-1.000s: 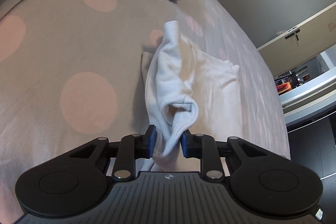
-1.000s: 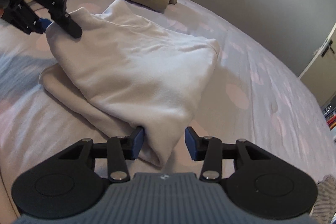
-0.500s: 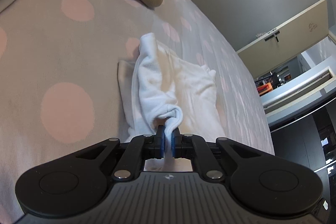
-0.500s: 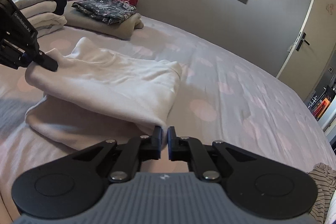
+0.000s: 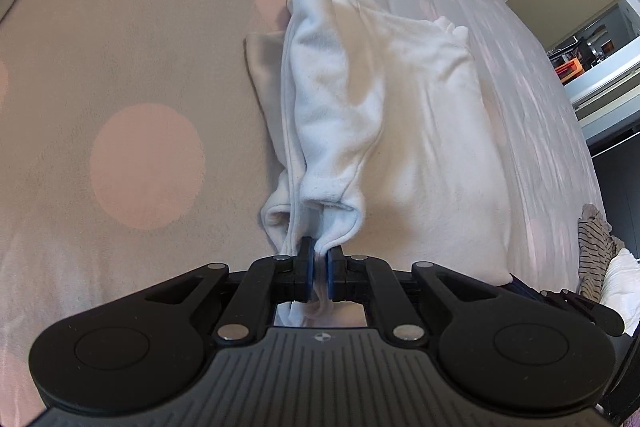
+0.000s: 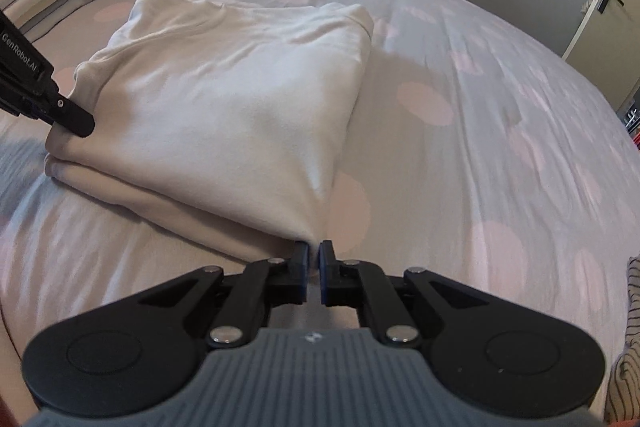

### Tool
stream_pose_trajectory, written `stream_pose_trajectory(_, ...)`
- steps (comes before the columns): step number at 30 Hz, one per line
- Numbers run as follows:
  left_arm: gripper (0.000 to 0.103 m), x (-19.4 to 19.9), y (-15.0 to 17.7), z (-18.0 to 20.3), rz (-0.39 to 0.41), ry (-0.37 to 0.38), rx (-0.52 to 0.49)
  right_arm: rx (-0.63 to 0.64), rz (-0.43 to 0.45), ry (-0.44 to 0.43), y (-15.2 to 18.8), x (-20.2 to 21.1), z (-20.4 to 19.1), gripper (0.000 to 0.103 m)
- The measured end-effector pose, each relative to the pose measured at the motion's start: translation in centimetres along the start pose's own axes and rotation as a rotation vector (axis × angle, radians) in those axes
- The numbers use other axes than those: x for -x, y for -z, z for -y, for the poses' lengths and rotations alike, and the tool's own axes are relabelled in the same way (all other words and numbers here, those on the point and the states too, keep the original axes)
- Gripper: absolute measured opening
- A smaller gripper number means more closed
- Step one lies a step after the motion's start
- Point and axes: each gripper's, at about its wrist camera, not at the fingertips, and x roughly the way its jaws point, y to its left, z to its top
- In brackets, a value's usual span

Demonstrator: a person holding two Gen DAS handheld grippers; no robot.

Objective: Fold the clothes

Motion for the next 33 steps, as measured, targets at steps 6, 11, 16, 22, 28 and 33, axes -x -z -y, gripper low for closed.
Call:
stream_pose_trajectory(6, 0.03, 0.8, -0.1, 0.0, 0.035, 0.048, 0.015, -0.085, -0.028, -0.044, 0.2, 0.3, 1.3, 0.029)
stream_pose_trajectory(11, 0.067, 2.4, -0.2, 1.1, 0.119, 0.008, -0.024, -0.149, 0.017, -0.041, 0.4, 1.6, 2.2, 0.037)
stream_pose_trajectory(16, 0.067, 3.9, -0.5, -0.2, 0.234, 0.039, 0.056, -0.2, 0.047, -0.048, 0.0, 2.1, 3.0, 0.043)
stream_pose_trajectory(22, 0.068, 4.1, -1.6, -0.5, 0.302, 0.035, 0.093, -0.267, 0.067, -0.067, -1.3, 1.8, 3.7, 0.054)
stream_pose_trajectory(28, 0.068, 3.4, -3.2, 0.1, 0.353, 0.017, 0.085, -0.311, 0.114, -0.075, -3.2, 1.7, 4.6, 0.072)
stream_pose_trajectory(33, 0.069, 2.8, -4.6, -0.6, 0.371, 0.014, 0.095, -0.346, 0.13, -0.08, -4.9, 0.8, 5.5, 0.076)
